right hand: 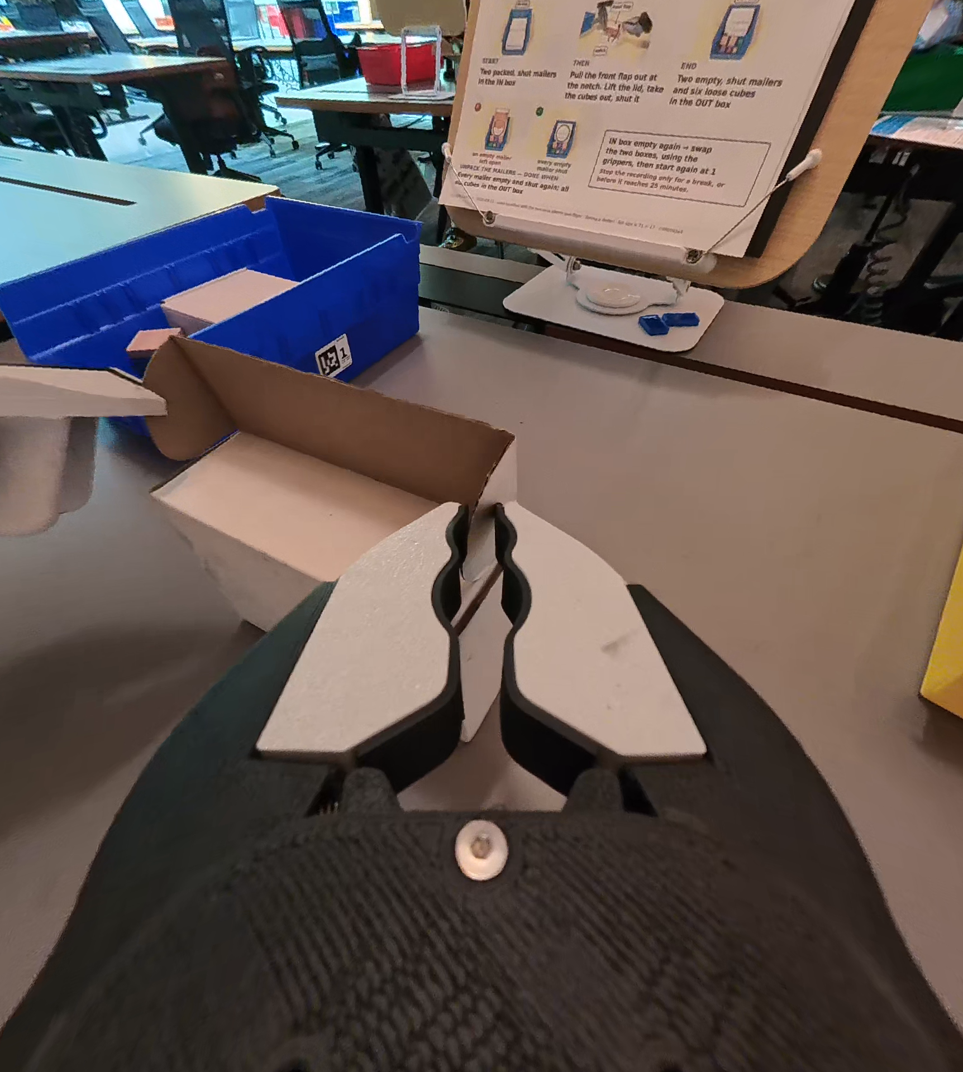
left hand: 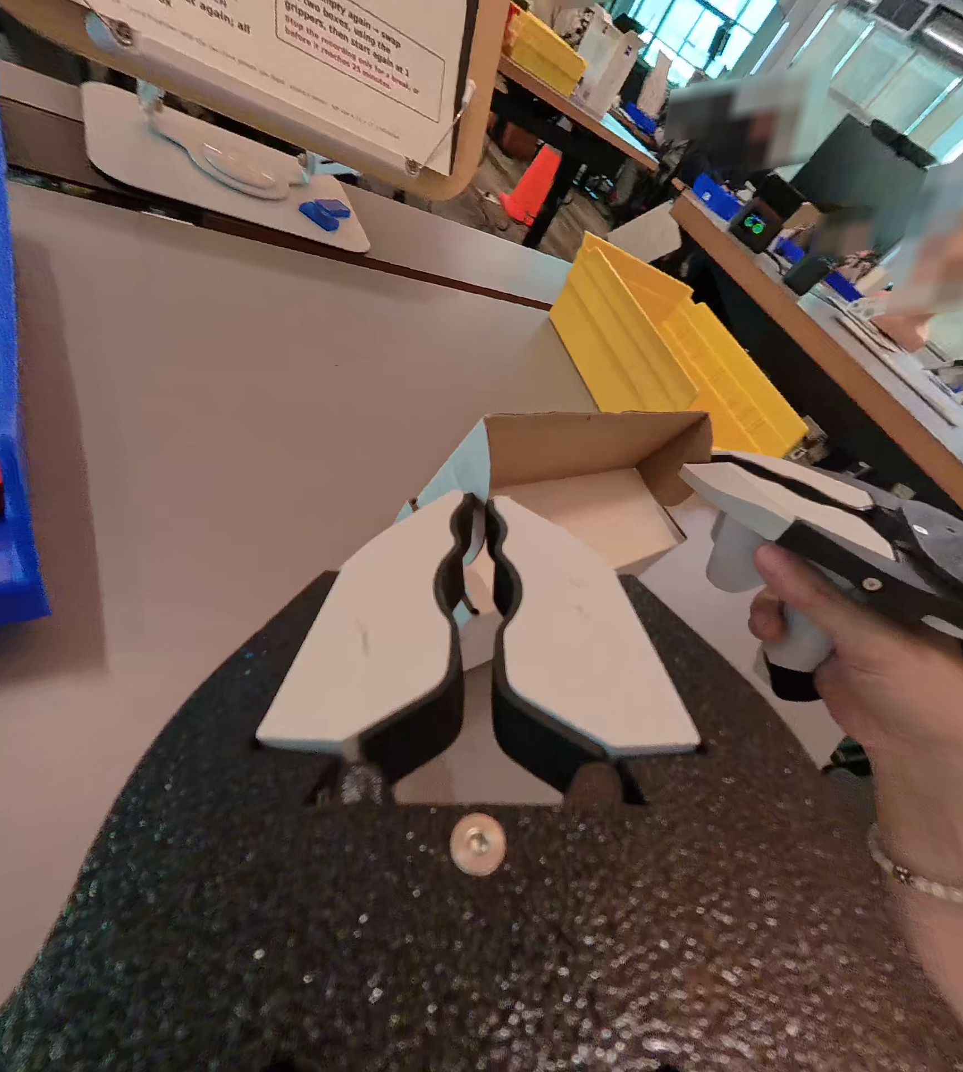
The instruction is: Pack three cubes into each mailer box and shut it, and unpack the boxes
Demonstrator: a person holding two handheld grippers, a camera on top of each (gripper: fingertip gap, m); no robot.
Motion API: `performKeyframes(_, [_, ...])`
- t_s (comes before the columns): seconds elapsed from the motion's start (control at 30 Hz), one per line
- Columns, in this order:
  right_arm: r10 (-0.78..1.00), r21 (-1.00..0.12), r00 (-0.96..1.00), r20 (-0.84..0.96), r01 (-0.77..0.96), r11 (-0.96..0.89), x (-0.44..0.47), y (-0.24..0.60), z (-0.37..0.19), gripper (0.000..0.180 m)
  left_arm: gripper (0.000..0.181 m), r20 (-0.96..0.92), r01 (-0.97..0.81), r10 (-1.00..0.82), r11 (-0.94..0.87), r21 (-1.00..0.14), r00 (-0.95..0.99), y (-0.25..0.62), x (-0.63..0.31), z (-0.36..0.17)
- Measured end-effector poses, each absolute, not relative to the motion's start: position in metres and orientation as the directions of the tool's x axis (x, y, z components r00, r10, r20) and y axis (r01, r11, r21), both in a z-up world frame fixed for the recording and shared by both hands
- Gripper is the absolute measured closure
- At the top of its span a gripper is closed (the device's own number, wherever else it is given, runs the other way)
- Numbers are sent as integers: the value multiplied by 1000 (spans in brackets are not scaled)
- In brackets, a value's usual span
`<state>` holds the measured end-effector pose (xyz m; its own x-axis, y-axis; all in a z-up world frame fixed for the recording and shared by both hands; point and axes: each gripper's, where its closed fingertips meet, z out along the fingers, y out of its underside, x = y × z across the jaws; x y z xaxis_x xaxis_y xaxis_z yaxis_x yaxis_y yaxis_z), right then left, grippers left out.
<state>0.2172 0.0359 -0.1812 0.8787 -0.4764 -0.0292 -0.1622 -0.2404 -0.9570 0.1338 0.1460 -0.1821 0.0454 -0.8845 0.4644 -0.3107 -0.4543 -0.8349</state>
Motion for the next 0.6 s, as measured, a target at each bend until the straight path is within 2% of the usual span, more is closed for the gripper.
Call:
performKeyframes(0.13, [-481,-952,874,-72,-204,-228,220,35,-181,170,177,493,-298,-868,-488,-820,67,141,139,-181])
performKeyframes(0.3, [-439,-950,897,-40,-170,-262,219,31,-183,170,178,342,-265,-935,-353,-897,90,141,137,-185])
performKeyframes(0.6, [-345,-948,938,-24,-131,-290,211,23,-183,171,178,92,-243,-989,-119,-963,120,135,130,-187])
